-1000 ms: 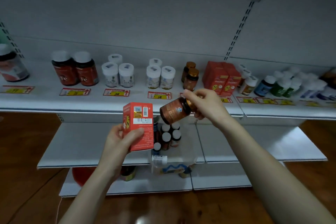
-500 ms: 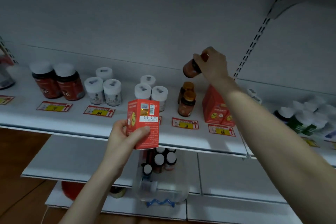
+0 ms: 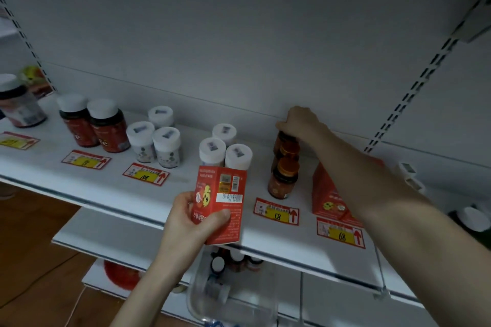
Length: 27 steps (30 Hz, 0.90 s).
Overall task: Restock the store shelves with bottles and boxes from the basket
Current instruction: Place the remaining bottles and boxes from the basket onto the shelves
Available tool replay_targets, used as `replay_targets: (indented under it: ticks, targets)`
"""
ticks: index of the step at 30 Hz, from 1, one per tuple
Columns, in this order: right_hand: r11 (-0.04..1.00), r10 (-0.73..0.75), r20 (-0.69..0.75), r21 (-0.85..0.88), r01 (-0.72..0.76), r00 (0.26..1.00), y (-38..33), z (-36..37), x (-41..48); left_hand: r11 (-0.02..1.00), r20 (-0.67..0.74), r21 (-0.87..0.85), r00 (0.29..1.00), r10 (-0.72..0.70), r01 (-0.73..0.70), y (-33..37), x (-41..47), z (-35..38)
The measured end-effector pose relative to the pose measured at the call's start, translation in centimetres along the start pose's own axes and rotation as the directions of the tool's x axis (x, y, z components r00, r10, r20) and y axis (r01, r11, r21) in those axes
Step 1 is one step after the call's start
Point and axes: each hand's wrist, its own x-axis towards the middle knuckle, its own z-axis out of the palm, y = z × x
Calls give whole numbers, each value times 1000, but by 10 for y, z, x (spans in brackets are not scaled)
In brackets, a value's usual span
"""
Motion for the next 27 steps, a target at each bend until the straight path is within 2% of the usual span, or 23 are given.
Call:
replay_targets:
  ticks: [7, 14, 16, 18, 20, 22, 23, 25, 27]
  targets:
    - [999, 48, 17, 12, -48, 999, 8, 13, 5, 999, 5, 35, 1000, -16, 16, 2, 5, -1]
    - [999, 22, -12, 45, -22, 1000, 10, 12, -1, 998, 54, 54, 998, -13, 10, 6, 8, 0]
    - [999, 12, -91, 42, -8, 996, 12, 5, -12, 998, 70, 62, 997, -10, 5, 9, 9, 2]
    - [997, -15, -251, 72, 34, 968, 10, -6, -29, 999, 89, 52, 996, 3, -7, 11, 9, 5]
    - [945, -51, -350, 286, 159, 935, 0, -19, -54, 1000, 121, 9, 993, 2, -3, 14, 9, 10]
    - [778, -110, -281, 573, 259, 953, -13, -30, -86, 997, 188, -71, 982, -12, 26, 15, 9, 15]
    - [722, -165, -197, 643, 254, 967, -19, -34, -103, 994, 233, -105, 972, -19, 44, 17, 9, 17]
    - [729, -277, -37, 643, 235, 960, -24, -38, -133, 984, 317, -159, 948, -22, 76, 19, 7, 21]
    - [758, -318, 54, 615, 219, 947, -25, -39, -154, 980, 341, -183, 940, -7, 74, 21, 5, 25]
